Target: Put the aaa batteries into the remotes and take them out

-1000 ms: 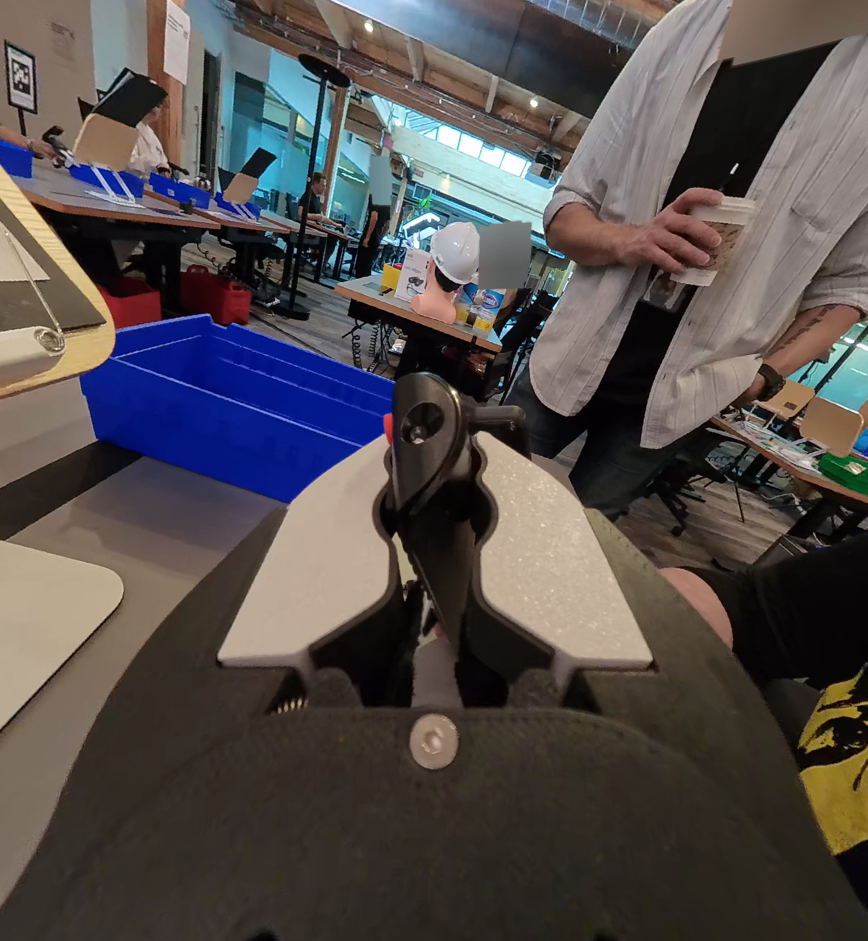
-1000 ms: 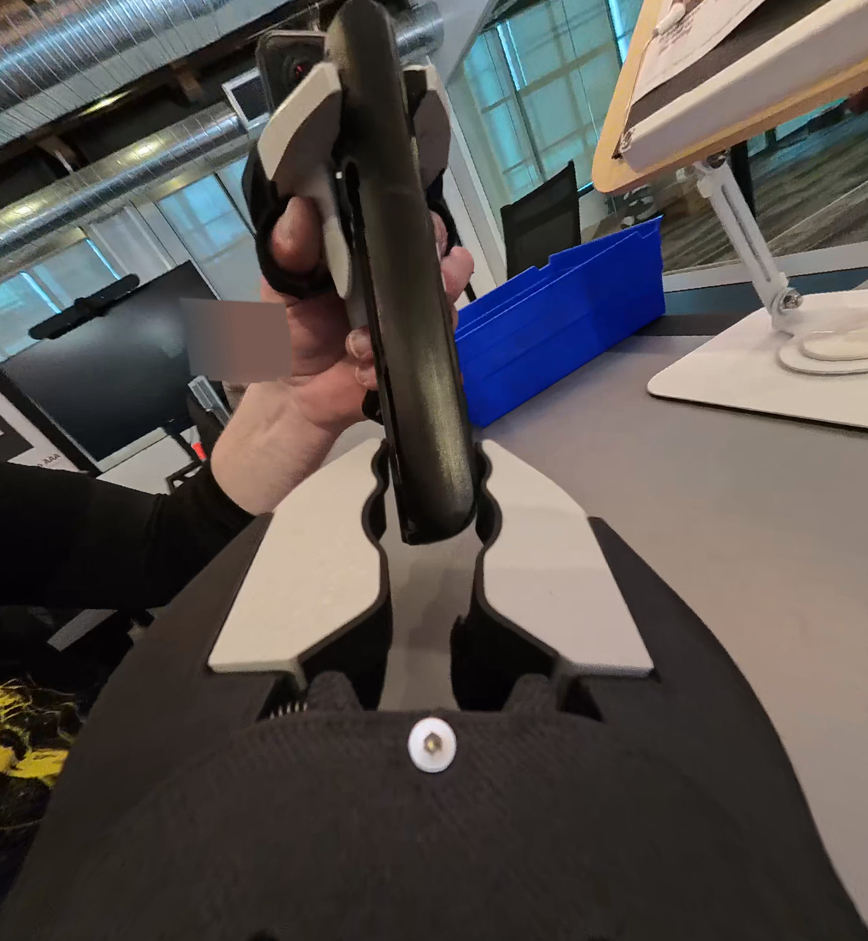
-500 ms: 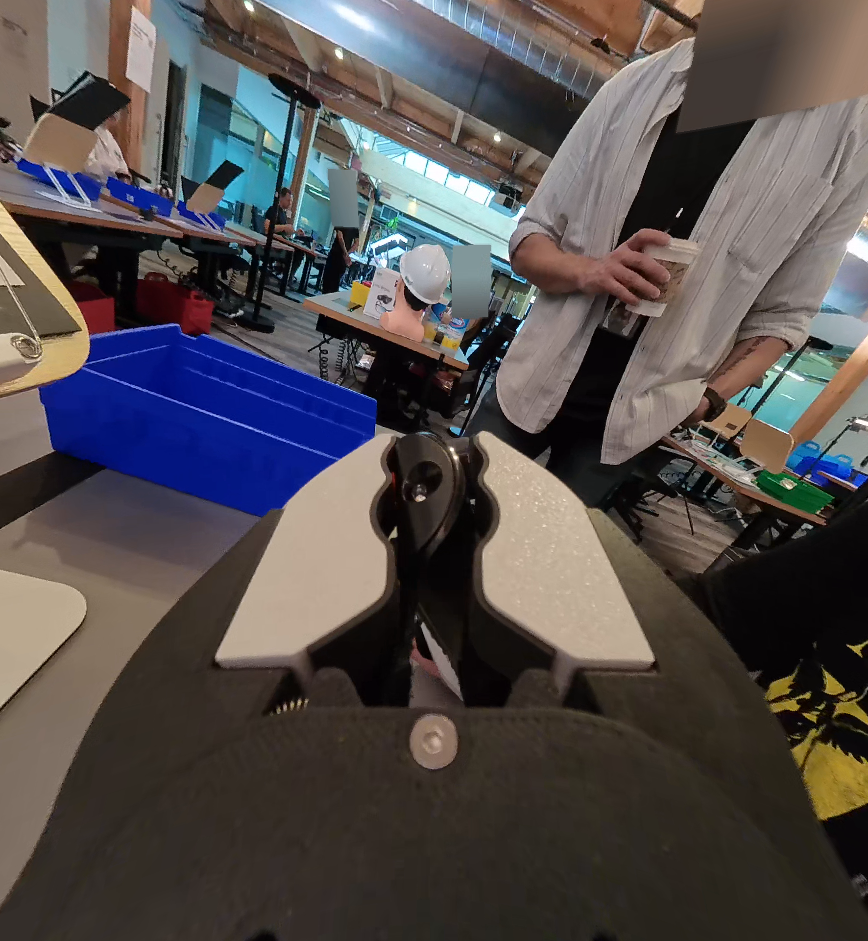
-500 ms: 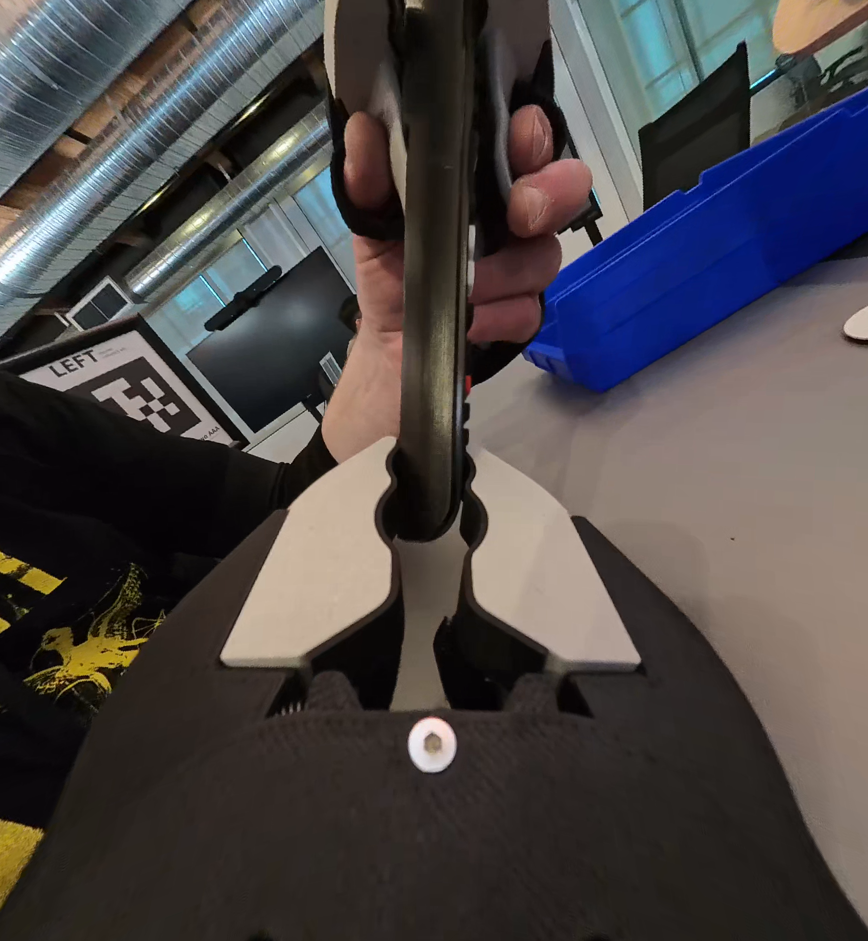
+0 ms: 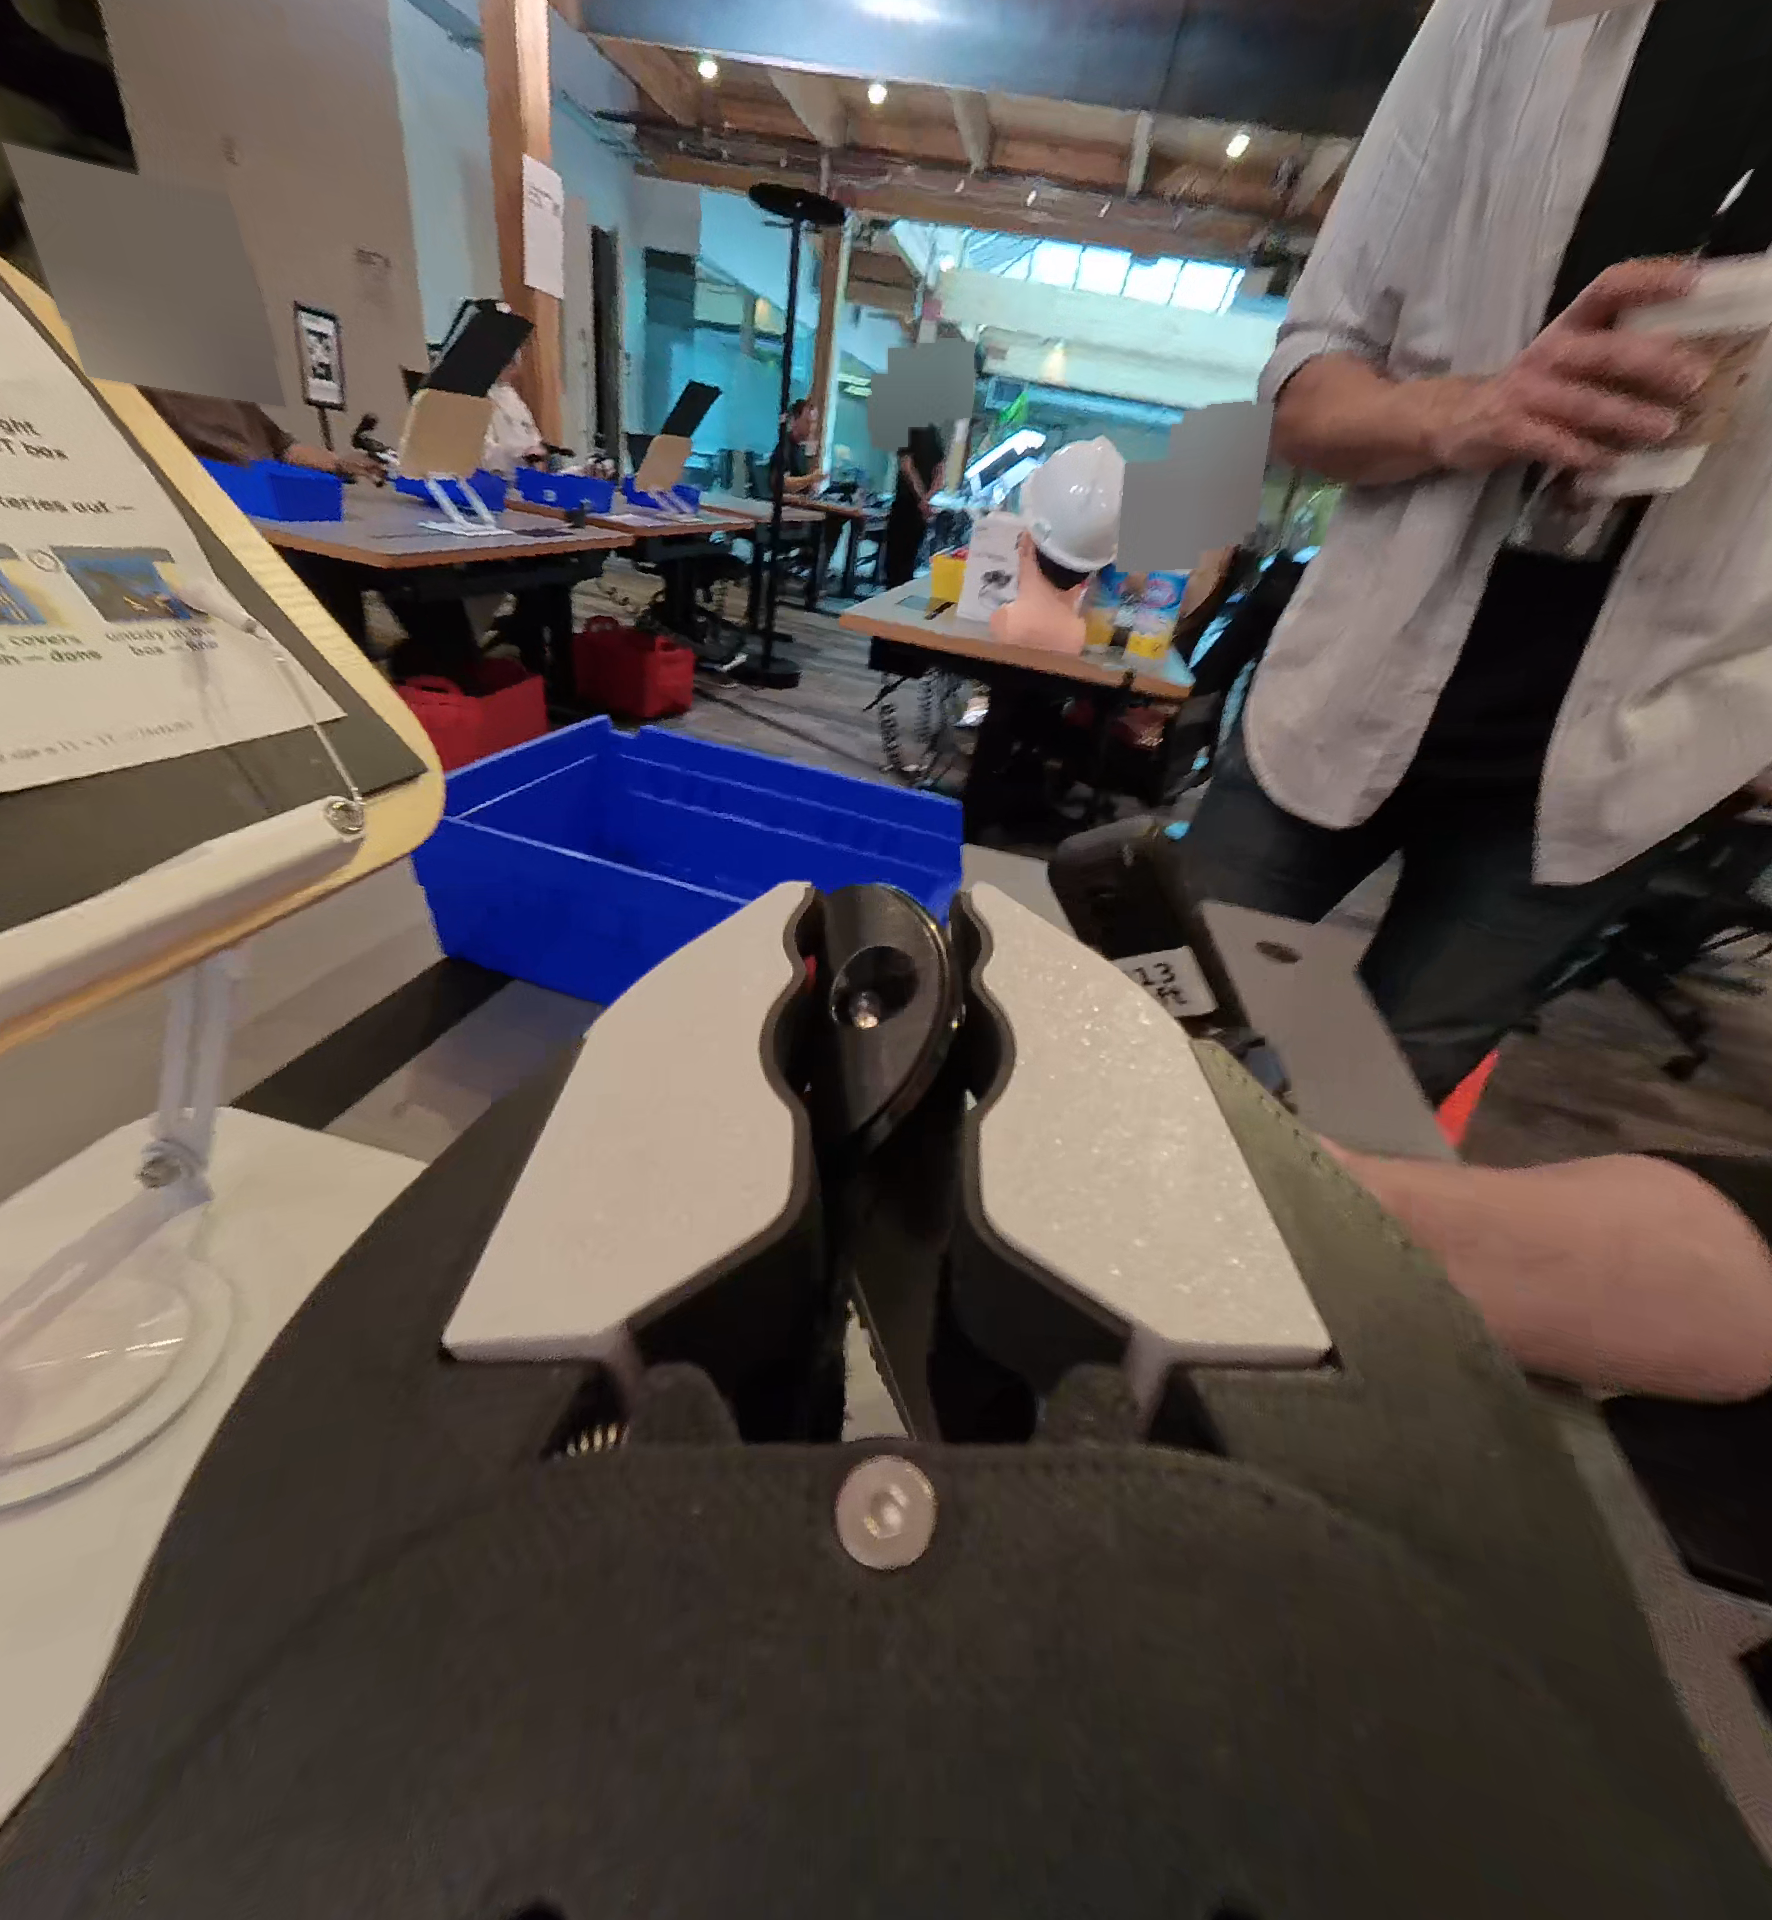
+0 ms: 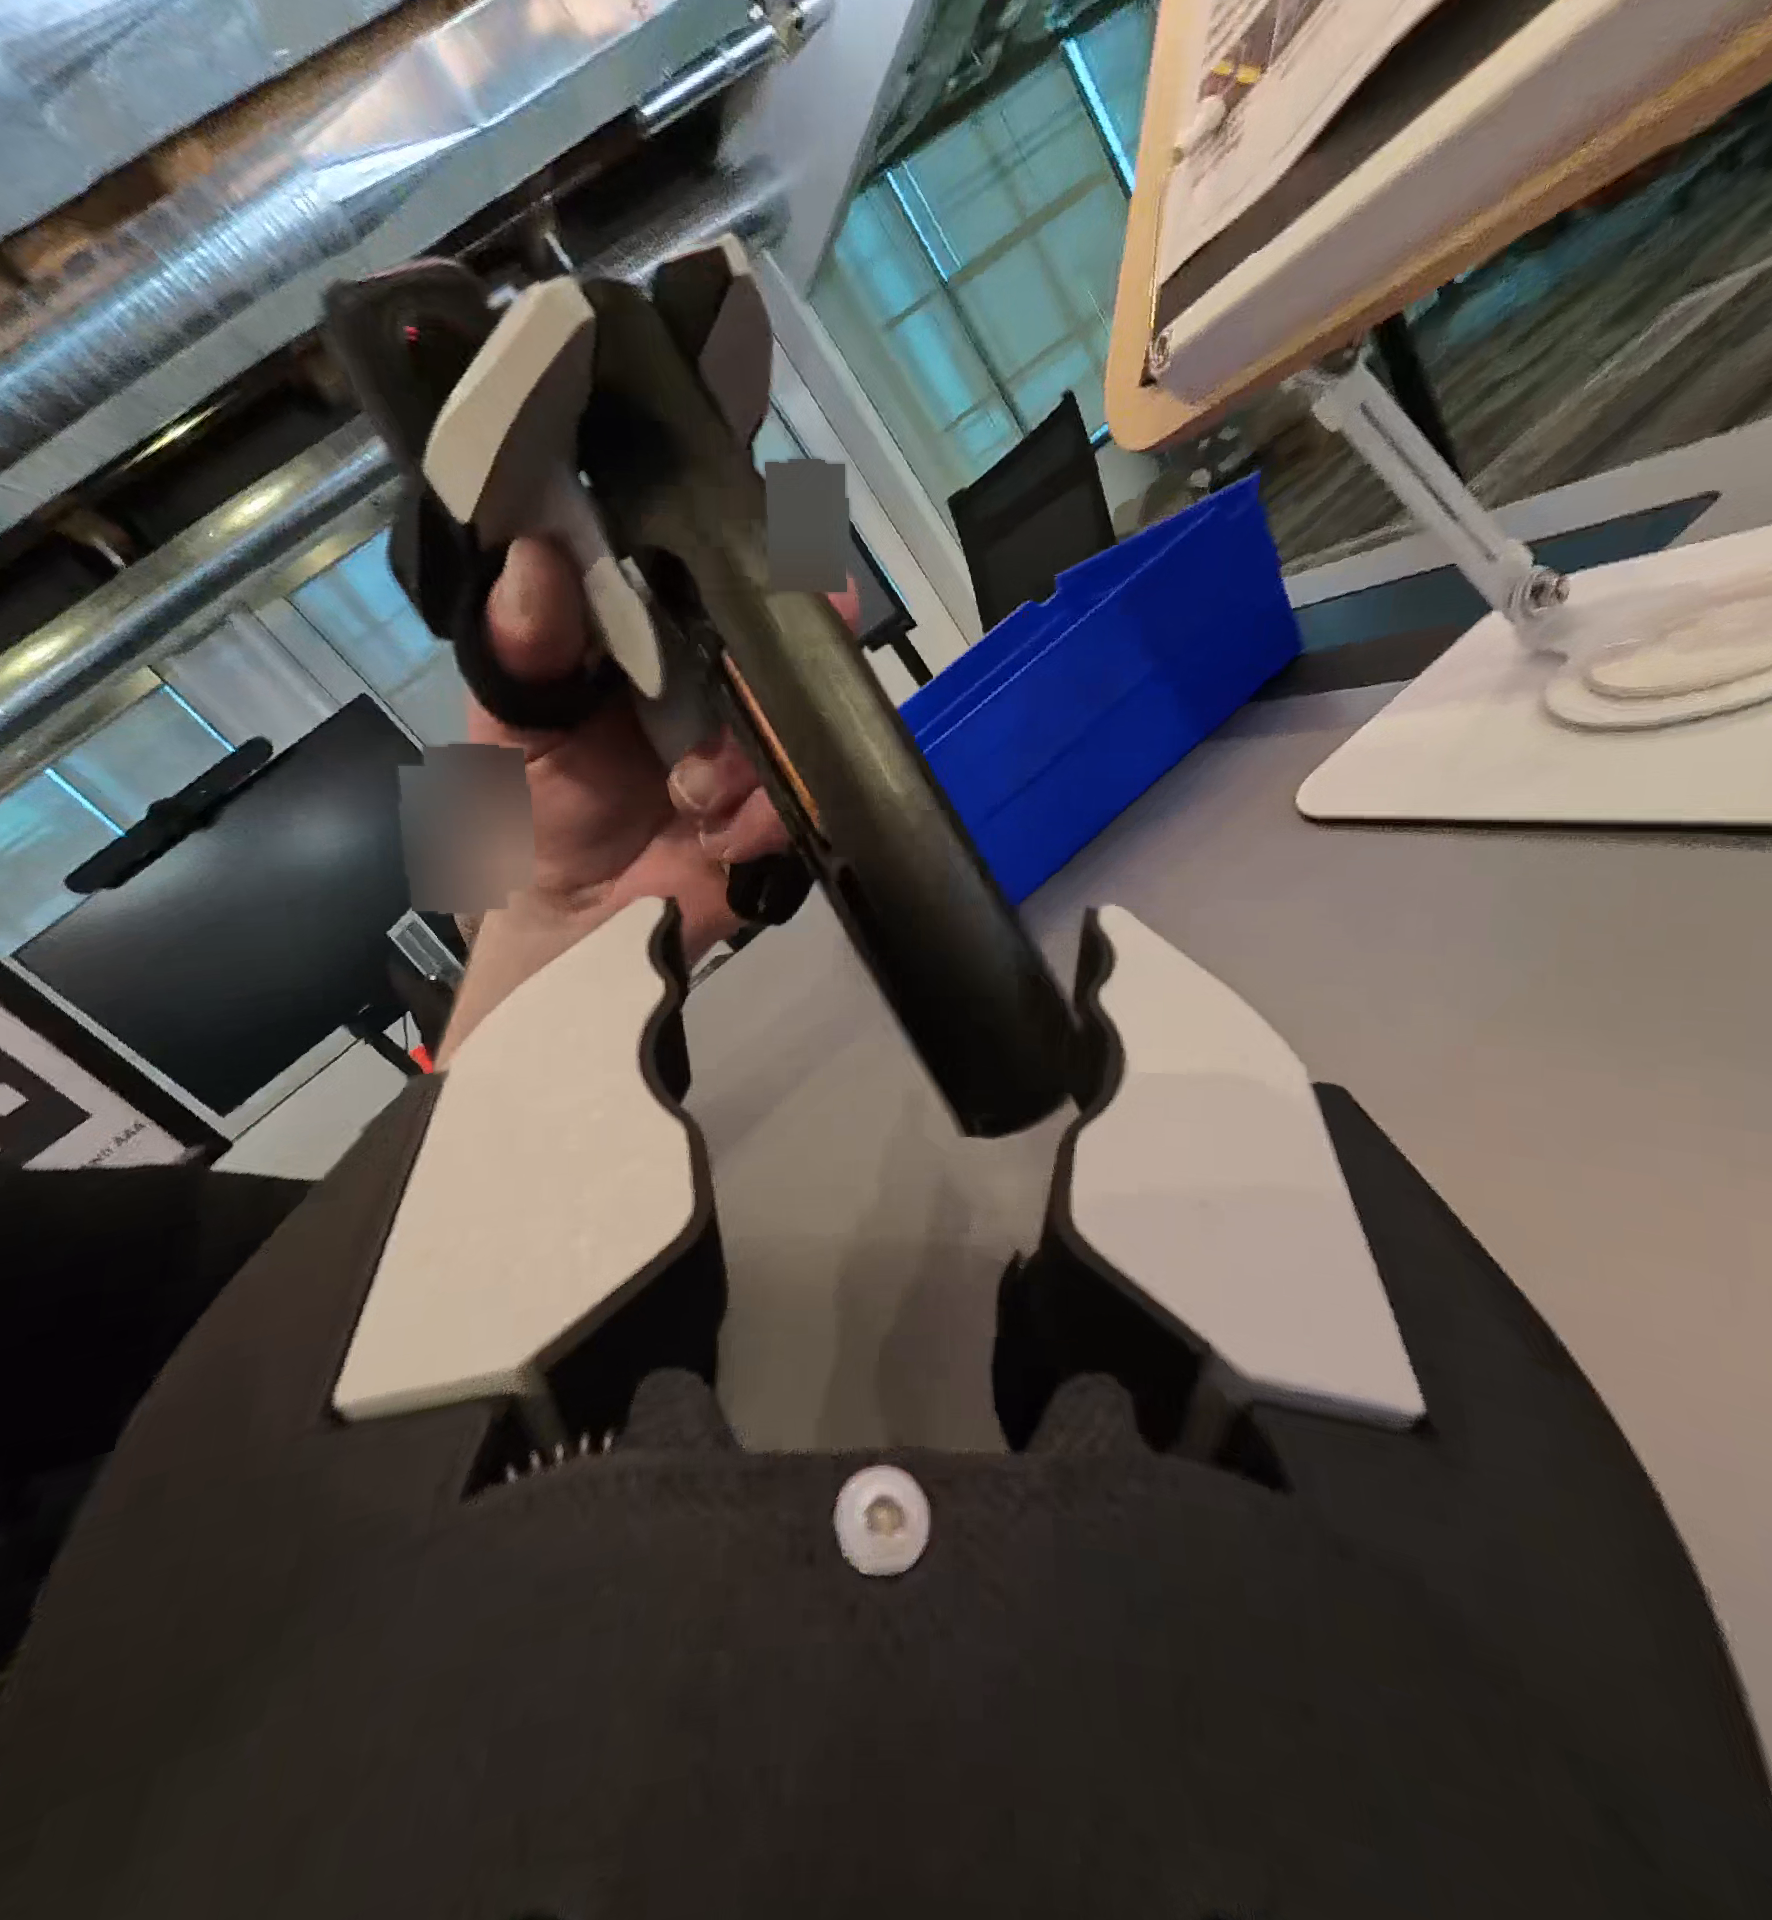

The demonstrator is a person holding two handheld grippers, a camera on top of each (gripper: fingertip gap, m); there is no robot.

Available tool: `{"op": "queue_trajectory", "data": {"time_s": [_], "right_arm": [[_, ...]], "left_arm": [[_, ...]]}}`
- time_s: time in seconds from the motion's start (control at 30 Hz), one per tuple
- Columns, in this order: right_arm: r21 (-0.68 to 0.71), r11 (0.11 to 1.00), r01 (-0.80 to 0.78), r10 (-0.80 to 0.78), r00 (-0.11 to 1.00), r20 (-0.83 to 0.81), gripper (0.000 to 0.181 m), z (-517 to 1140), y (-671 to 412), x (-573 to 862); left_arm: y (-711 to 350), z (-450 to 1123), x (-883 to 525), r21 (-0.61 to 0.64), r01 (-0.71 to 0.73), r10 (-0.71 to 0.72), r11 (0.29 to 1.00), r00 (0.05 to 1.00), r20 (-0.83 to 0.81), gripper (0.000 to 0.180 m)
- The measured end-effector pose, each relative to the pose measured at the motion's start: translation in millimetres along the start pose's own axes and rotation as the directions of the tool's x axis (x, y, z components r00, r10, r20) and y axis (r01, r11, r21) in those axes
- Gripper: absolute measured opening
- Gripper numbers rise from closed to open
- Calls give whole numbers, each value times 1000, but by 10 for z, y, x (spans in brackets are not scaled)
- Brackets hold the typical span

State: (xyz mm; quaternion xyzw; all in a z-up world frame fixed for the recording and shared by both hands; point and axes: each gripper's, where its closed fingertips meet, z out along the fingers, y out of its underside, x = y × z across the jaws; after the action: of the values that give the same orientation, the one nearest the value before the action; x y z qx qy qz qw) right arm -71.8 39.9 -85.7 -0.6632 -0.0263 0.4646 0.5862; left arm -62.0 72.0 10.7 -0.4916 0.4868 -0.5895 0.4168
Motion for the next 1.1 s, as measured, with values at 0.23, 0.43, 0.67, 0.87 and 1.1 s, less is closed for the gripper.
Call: {"op": "queue_trajectory", "data": {"time_s": [0.23, 0.43, 0.67, 0.87, 1.1], "right_arm": [[69, 993, -99, 102, 994, -34, 66, 245, -176, 62], [82, 991, -104, 107, 994, -35, 52, 332, -193, 141], [85, 975, -207, 204, 978, 38, 49, 329, -122, 211], [96, 975, -201, 197, 979, 48, 43, 298, -134, 218], [75, 988, -135, 132, 991, 37, 36, 281, -100, 252]], "left_arm": [[82, 138, 62, -92, -149, 155, 985, 986, 61, 24], [235, 180, -28, -167, -177, 195, 970, 976, 96, 24], [363, 229, -85, -166, -162, 179, 973, 979, 93, 24], [398, 263, -81, -151, -141, 157, 978, 983, 95, 24], [478, 290, -113, -160, -107, 124, 981, 987, 101, 24]]}}
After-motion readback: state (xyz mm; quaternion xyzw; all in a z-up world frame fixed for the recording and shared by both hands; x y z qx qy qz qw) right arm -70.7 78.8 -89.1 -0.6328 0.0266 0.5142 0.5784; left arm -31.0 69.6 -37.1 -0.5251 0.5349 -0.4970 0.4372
